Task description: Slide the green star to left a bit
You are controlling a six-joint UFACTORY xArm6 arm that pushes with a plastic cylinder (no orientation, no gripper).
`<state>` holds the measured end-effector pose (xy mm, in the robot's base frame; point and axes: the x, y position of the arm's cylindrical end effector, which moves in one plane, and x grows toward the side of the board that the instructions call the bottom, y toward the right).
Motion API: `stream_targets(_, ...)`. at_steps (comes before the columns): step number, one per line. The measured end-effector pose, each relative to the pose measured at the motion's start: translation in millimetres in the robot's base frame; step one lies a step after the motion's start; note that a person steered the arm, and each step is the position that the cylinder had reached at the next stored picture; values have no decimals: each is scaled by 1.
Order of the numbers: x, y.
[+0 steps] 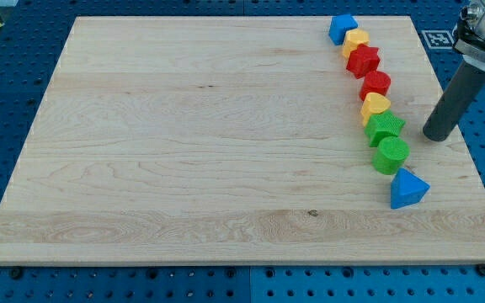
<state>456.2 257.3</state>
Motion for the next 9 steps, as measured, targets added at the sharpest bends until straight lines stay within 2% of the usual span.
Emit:
stream_targets(1, 0, -7)
stream_targets(4, 0, -108)
stream_targets(6, -10, -109)
stream_targets(7, -29, -109)
stream_targets(9, -31, -109)
